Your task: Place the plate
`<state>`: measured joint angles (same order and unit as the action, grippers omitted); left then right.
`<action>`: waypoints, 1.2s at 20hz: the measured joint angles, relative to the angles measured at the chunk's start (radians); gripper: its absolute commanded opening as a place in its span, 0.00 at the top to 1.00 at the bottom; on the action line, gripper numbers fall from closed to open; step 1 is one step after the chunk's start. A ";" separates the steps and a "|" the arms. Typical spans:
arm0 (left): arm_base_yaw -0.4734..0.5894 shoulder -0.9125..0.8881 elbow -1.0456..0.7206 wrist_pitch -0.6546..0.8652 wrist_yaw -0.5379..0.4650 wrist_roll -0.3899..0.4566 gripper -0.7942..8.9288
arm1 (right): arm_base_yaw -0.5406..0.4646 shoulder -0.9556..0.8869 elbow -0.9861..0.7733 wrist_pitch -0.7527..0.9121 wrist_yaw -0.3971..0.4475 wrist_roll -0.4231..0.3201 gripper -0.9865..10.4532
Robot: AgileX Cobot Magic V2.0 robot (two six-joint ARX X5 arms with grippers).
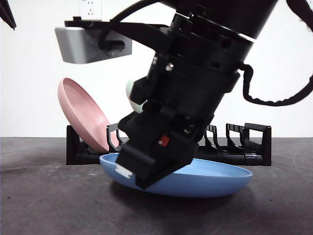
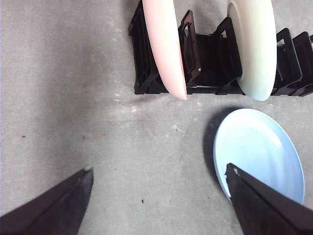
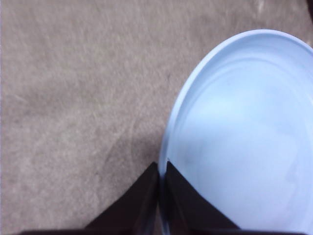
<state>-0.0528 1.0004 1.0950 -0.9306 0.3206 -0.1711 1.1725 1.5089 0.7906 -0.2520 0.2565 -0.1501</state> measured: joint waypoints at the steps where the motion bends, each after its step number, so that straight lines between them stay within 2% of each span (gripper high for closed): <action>1: 0.000 0.000 0.000 0.000 0.000 0.000 0.47 | 0.000 0.000 0.000 0.000 -0.003 -0.004 0.90; 5: 0.000 0.000 0.000 0.000 0.000 0.000 0.47 | 0.001 0.001 0.001 -0.001 -0.042 -0.018 0.78; 8: 0.000 0.000 0.000 0.000 0.000 0.000 0.47 | 0.001 0.001 0.002 -0.001 -0.043 -0.018 0.77; 11: 0.000 0.000 0.000 0.000 0.000 0.000 0.47 | 0.003 0.000 0.017 -0.031 -0.055 -0.017 0.64; 16: 0.000 0.000 0.000 0.000 0.000 0.000 0.47 | 0.003 -0.085 0.124 -0.154 -0.070 -0.017 0.63; 18: 0.000 0.000 0.000 0.000 0.000 0.000 0.47 | -0.026 -0.158 0.178 -0.174 -0.030 -0.017 0.63; 21: -0.003 0.000 0.000 0.029 0.000 0.000 0.47 | -0.169 -0.277 0.196 -0.167 0.003 -0.018 0.63; 24: -0.025 0.000 0.000 0.105 0.000 -0.003 0.47 | -0.410 -0.336 0.196 -0.163 -0.036 -0.034 0.63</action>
<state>-0.0780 1.0008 1.0950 -0.8253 0.3206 -0.1738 0.7624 1.1725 0.9871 -0.4145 0.2203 -0.1844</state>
